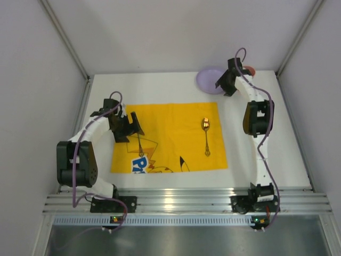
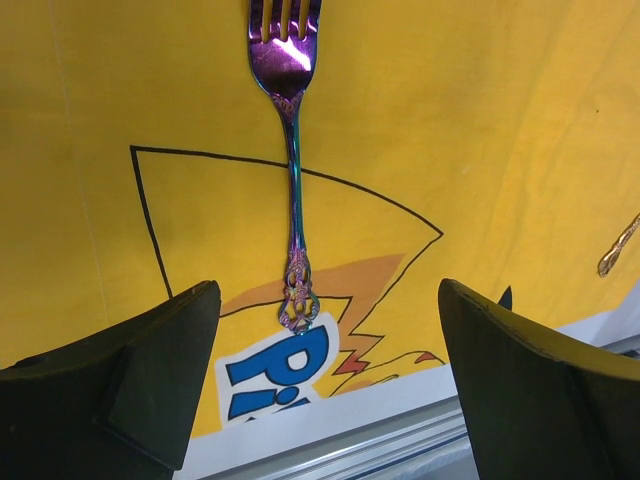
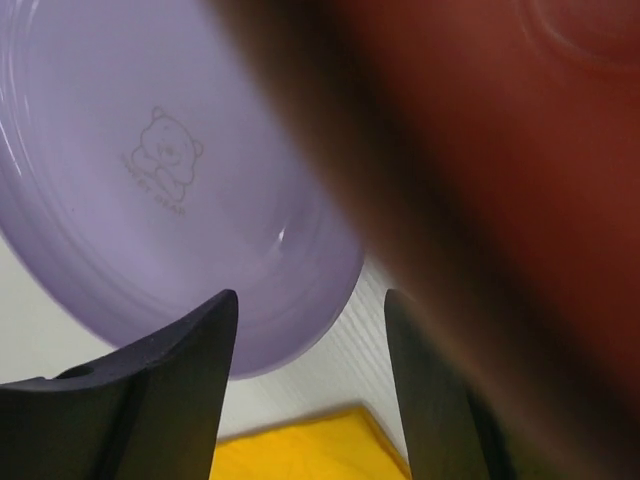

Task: Set the dinner table for one person

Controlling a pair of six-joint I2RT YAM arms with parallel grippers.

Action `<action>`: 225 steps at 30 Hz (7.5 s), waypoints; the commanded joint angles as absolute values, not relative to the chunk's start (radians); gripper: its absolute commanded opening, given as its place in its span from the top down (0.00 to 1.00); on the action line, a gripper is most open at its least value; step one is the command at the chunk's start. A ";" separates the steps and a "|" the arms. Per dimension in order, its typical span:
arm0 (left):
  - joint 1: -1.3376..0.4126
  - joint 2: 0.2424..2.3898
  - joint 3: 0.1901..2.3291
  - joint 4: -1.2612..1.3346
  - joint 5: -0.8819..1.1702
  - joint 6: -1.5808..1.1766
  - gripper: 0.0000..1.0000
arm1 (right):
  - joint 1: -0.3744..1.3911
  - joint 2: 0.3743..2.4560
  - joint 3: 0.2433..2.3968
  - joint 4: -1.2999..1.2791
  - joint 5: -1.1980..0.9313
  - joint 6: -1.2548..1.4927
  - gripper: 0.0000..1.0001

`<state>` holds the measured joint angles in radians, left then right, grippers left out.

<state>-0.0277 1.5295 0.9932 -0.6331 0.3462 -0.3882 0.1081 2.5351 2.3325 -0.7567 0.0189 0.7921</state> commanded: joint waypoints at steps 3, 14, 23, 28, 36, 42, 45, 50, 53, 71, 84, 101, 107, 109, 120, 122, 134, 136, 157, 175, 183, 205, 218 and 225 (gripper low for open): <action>-0.029 1.569 1.060 -0.615 0.334 -0.347 0.04 | 0.104 2.571 2.407 -0.707 0.118 0.839 0.52; -0.028 1.654 1.146 -0.627 0.367 -0.356 0.04 | 0.127 2.612 2.416 -0.695 0.129 0.830 0.90; -0.029 1.670 1.173 -0.638 0.388 -0.353 0.04 | 0.143 2.516 2.379 -0.677 0.132 0.764 1.00; -0.029 1.671 1.193 -0.638 0.390 -0.359 0.04 | 0.161 2.370 2.292 -0.627 0.106 0.733 1.00; -0.029 1.629 1.232 -0.653 0.368 -0.362 0.04 | 0.225 2.195 2.160 -0.606 -0.031 0.698 1.00; -0.029 1.551 1.210 -0.670 0.333 -0.357 0.04 | 0.305 2.025 1.875 -0.609 -0.084 0.652 1.00; -0.029 1.502 1.192 -0.693 0.313 -0.350 0.04 | 0.373 1.919 1.700 -0.598 -0.094 0.632 1.00; -0.028 1.411 1.158 -0.722 0.282 -0.350 0.04 | 0.492 1.792 1.478 -0.583 -0.094 0.623 1.00; -0.028 1.359 1.132 -0.736 0.276 -0.350 0.04 | 0.534 1.778 1.398 -0.565 -0.115 0.624 1.00; -0.031 1.209 1.009 -0.811 0.285 -0.362 0.06 | 0.643 1.983 1.388 -0.503 -0.060 0.643 0.90; -0.031 1.170 0.950 -0.755 0.299 -0.370 0.05 | 0.658 1.694 1.495 -0.659 0.049 0.552 0.37; -0.031 1.170 0.891 -0.666 0.328 -0.397 0.05 | 0.008 1.897 2.055 -0.781 -0.067 0.598 0.36; -0.031 1.199 0.871 -0.632 0.344 -0.407 0.05 | -0.101 2.208 2.377 -0.833 -0.103 0.637 0.36; -0.031 1.207 0.868 -0.621 0.350 -0.410 0.05 | -0.126 2.250 2.411 -0.830 -0.095 0.663 0.35; -0.031 1.270 0.830 -0.558 0.347 -0.440 0.05 | -0.156 2.376 2.431 -0.819 -0.041 0.686 0.35; -0.031 1.282 0.830 -0.557 0.347 -0.442 0.05 | -0.156 2.388 2.431 -0.796 -0.043 0.696 0.34; -0.031 1.327 0.874 -0.601 0.308 -0.400 0.05 | -0.153 2.450 2.439 -0.845 0.089 0.741 0.75; -0.031 1.331 0.880 -0.606 0.307 -0.393 0.05 | -0.152 2.451 2.448 -0.850 0.091 0.735 1.00; -0.031 1.365 0.862 -0.552 0.371 -0.376 0.06 | 0.230 1.928 2.166 -0.891 -0.012 0.594 1.00; -0.032 1.310 0.827 -0.529 0.379 -0.370 0.06 | 0.319 2.189 2.290 -1.198 0.242 0.554 1.00; -0.032 1.319 0.825 -0.514 0.387 -0.371 0.06 | 0.325 2.161 2.189 -1.209 0.270 0.555 1.00; -0.032 1.321 0.825 -0.514 0.390 -0.370 0.06 | 0.328 2.054 1.964 -1.002 0.224 0.592 0.58; -0.032 1.331 0.833 -0.522 0.390 -0.371 0.06 | 0.327 1.890 2.080 -1.002 0.181 0.560 0.41; -0.032 1.330 0.865 -0.552 0.385 -0.377 0.05 | 0.328 1.563 1.903 -0.827 0.107 0.482 0.37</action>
